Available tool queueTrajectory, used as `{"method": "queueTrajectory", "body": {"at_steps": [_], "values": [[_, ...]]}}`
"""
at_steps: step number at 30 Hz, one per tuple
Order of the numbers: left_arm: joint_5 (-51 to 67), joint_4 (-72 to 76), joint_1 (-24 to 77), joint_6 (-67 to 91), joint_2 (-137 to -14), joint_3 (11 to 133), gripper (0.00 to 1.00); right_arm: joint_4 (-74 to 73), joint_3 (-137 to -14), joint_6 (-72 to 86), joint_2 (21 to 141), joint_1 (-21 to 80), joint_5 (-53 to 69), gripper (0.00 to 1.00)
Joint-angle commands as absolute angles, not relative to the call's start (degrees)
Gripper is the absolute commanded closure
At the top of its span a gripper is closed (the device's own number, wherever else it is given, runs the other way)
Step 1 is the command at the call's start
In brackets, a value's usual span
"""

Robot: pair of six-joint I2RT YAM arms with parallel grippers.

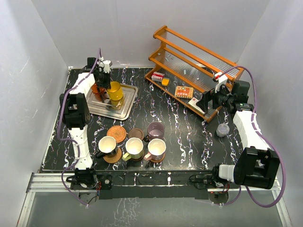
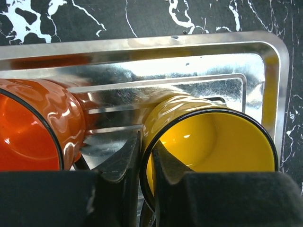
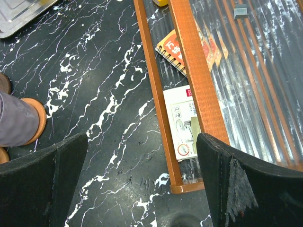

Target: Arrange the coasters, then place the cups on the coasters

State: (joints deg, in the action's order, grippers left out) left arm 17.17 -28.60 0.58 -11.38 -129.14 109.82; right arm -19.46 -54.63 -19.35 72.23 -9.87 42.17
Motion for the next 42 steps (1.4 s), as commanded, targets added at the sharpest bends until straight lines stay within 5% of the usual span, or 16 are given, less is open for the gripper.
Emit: {"method": "queueTrajectory", "body": {"at_steps": [1, 27, 42], "values": [[19.6, -31.9, 1.2, -12.8, -124.7, 112.2, 1.00, -17.8, -56.5, -19.5, 72.4, -10.0, 42.4, 0.02], [13.7, -25.2, 15.1, -0.8, -88.0, 81.2, 1.00, -17.8, -56.7, -19.1, 71.4, -10.0, 42.3, 0.02], [7.0, -26.4, 27.0, 6.7, -81.1, 68.6, 1.00, -22.8, -54.6, -20.9, 69.6, -10.1, 39.7, 0.02]]}}
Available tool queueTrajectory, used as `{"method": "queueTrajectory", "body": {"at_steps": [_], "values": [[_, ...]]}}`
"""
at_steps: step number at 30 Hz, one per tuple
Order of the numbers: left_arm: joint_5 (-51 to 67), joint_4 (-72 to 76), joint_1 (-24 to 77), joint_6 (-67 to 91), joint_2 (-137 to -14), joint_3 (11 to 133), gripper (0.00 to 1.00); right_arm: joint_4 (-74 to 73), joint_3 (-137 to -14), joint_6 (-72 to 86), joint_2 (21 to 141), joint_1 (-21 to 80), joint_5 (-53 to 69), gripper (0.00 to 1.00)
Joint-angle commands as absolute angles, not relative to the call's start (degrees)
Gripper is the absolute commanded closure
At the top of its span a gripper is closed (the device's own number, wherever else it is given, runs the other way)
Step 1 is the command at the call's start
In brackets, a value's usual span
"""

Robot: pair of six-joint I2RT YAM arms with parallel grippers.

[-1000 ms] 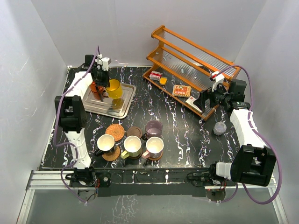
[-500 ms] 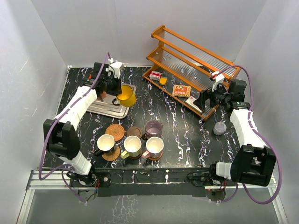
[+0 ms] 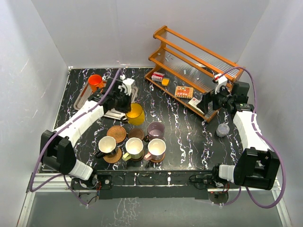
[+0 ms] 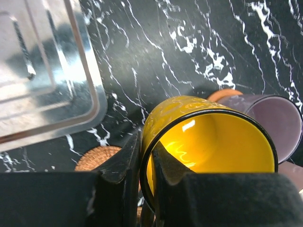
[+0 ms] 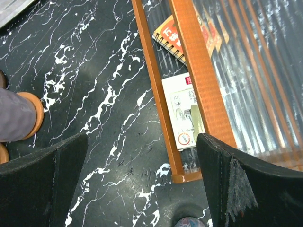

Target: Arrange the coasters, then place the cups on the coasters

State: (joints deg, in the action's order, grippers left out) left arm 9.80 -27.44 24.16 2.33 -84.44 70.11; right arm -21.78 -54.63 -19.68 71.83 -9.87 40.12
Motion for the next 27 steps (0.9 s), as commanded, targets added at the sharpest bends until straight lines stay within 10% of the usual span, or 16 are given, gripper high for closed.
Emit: {"method": "queueTrajectory", "body": {"at_steps": [1, 27], "values": [[6.0, -26.4, 27.8, 7.5, -81.0, 68.0, 1.00, -22.7, -54.1, -20.7, 69.2, -10.1, 39.9, 0.02], [-6.2, -26.3, 34.8, 9.1, -78.9, 59.2, 1.00, -17.6, -48.3, -19.0, 64.7, -10.3, 38.9, 0.02]]}}
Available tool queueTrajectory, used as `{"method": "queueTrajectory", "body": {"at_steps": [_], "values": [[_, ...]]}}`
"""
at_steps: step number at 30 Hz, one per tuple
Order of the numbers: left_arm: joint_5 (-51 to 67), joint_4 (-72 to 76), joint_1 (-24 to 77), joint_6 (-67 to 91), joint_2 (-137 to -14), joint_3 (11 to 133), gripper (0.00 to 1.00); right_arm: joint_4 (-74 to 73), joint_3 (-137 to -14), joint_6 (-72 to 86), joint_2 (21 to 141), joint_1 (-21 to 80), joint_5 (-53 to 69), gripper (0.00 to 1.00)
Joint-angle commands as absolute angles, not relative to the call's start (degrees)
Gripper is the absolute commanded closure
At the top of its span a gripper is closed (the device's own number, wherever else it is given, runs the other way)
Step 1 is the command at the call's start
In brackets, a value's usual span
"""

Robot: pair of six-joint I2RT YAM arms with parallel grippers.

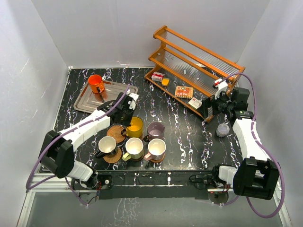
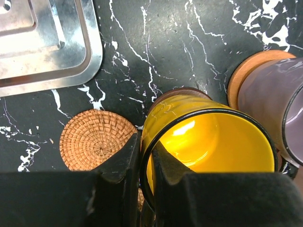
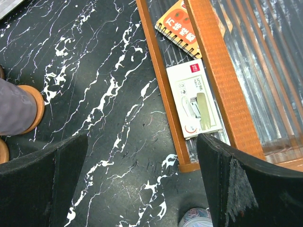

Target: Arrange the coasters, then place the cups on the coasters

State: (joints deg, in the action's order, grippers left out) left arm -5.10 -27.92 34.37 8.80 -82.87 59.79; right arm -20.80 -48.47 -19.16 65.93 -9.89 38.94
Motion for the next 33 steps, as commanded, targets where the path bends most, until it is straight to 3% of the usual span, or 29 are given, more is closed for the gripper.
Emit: {"method": "queueTrajectory", "body": {"at_steps": [1, 33], "values": [[-6.3, -26.1, 34.8, 8.9, -78.9, 58.9, 1.00, -17.7, -48.3, -19.0, 64.7, -10.3, 39.0, 0.02], [-2.4, -22.6, 34.8, 8.6, -82.8, 57.2, 1.00, -18.0, -47.3, -20.1, 63.8, -10.5, 39.7, 0.02]]}}
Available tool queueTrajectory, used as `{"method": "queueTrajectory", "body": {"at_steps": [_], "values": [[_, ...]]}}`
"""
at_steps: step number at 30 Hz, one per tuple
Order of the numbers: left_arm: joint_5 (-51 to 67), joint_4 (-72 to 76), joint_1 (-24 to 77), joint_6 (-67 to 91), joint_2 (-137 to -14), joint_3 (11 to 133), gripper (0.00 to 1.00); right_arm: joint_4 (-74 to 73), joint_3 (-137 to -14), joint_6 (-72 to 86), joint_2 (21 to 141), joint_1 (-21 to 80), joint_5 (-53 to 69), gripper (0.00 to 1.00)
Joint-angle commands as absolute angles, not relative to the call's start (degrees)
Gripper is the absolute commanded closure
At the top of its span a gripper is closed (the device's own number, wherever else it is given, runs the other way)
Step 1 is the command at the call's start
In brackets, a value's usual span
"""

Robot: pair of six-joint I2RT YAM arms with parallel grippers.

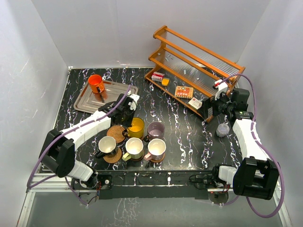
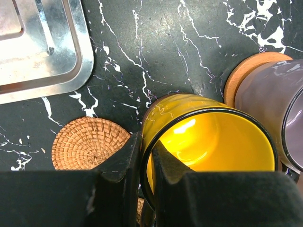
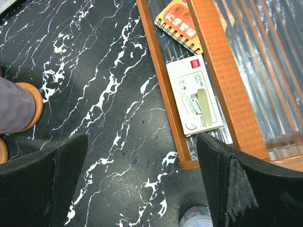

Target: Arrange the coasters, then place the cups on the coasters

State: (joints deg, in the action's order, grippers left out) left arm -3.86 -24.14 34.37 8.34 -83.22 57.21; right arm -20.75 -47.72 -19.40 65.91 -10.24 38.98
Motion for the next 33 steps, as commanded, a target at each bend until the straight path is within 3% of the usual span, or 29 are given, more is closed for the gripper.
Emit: {"method": "queueTrajectory", "body": {"at_steps": [1, 33], "values": [[-2.5, -22.5, 34.8, 8.5, -82.7, 56.9, 1.00, -18.0, -47.3, -20.2, 63.8, -10.5, 39.8, 0.01], [-1.5, -21.1, 34.8, 7.0, -81.3, 53.6, 1.00, -18.2, -47.2, -20.4, 63.1, -10.5, 40.1, 0.02]]}}
